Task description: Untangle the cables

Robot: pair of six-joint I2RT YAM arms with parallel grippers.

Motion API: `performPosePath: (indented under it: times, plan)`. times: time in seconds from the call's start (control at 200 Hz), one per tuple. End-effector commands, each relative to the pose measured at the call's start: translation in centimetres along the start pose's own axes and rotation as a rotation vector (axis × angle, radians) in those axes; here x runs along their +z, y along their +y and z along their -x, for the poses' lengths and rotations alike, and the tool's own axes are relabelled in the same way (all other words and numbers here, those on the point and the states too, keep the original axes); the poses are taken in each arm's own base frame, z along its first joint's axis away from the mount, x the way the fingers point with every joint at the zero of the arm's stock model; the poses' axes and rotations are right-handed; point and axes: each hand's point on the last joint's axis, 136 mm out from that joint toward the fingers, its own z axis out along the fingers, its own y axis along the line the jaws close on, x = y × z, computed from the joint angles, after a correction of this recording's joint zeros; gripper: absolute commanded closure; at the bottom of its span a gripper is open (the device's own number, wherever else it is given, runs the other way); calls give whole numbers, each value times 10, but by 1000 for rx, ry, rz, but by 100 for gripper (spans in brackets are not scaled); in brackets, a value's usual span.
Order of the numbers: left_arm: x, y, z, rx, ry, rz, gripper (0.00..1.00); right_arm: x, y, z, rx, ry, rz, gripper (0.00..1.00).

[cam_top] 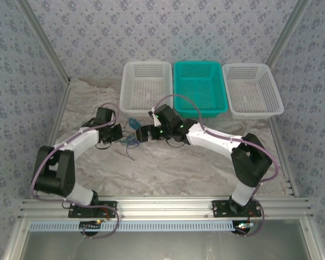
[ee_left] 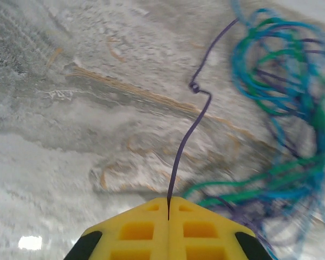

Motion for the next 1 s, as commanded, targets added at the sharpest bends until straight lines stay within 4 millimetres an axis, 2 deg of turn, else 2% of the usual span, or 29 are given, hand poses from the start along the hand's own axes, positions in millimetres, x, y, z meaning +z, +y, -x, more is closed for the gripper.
performPosePath:
  times: [0.0, 0.11, 0.19, 0.31, 0.45, 0.49, 0.58, 0.64, 0.705, 0.75, 0.854, 0.894, 0.994]
  plan:
    - [-45, -28, -3, 54, -26, -95, 100, -17, 15, 13, -306, -179, 0, 0]
    - [-76, -49, -10, 117, -26, -148, 100, -19, 34, 10, -679, -333, -8, 0]
    - [-93, -64, -15, 160, -22, -183, 100, -16, 40, 11, -829, -415, -29, 0]
    - [-114, -84, -16, 184, -50, -239, 100, -15, 54, 24, -866, -498, 26, 0]
    - [-133, -109, -7, 149, -96, -362, 100, -7, 71, 36, -778, -588, 129, 3]
    - [-137, -116, -4, 142, -109, -394, 100, 0, 70, 40, -745, -599, 131, 9]
    - [-142, -122, 1, 132, -127, -422, 100, 9, 72, 45, -690, -627, 170, 34]
    - [-144, -123, 3, 132, -136, -423, 100, 11, 77, 45, -670, -635, 215, 47]
    - [-145, -121, 4, 133, -142, -414, 100, 15, 80, 42, -667, -611, 239, 72]
    - [-145, -120, 5, 132, -148, -404, 100, 15, 80, 41, -661, -591, 237, 100]
    - [-146, -113, 7, 122, -174, -375, 100, 9, 73, 42, -607, -573, 221, 100]
    - [-148, -111, 8, 123, -194, -371, 91, 3, 72, 43, -583, -578, 219, 100]
    - [-155, -105, 13, 141, -290, -382, 59, -17, 68, 48, -524, -580, 223, 100]
